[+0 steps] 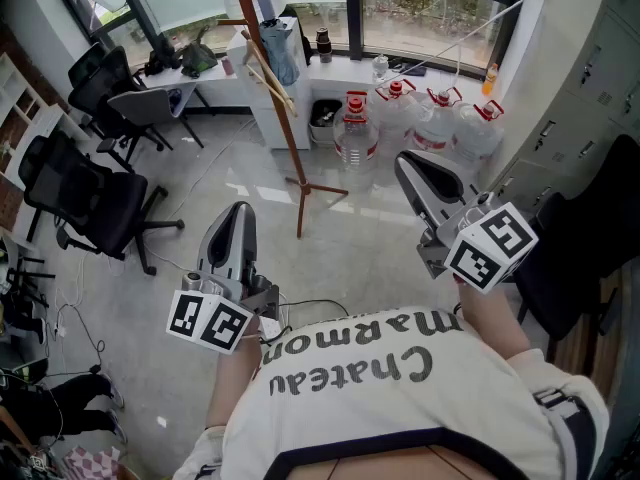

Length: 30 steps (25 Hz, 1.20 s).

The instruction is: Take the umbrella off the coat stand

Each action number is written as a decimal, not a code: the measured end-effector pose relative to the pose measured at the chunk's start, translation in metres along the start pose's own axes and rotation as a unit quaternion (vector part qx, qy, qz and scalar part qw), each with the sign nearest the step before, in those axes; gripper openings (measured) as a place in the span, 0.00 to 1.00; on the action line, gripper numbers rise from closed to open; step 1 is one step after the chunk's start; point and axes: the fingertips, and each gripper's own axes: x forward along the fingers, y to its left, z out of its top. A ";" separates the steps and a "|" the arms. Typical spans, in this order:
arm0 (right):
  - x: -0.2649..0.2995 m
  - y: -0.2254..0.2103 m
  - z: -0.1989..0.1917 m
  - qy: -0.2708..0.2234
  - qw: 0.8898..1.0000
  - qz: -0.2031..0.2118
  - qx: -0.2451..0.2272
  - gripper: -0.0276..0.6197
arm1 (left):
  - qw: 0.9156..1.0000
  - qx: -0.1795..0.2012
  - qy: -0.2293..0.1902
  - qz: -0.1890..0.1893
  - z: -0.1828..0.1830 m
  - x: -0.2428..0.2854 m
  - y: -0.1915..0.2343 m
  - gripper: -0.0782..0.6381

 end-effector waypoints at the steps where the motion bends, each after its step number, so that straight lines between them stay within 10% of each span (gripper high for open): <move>1: 0.001 0.000 -0.001 0.001 1.000 -0.001 0.001 0.11 | 1.000 -0.001 0.001 0.000 -0.001 0.000 0.001 0.14; 30: 0.139 -0.035 -0.042 0.057 0.998 0.019 0.025 0.11 | 0.999 -0.032 -0.006 0.044 0.003 0.034 0.106 0.14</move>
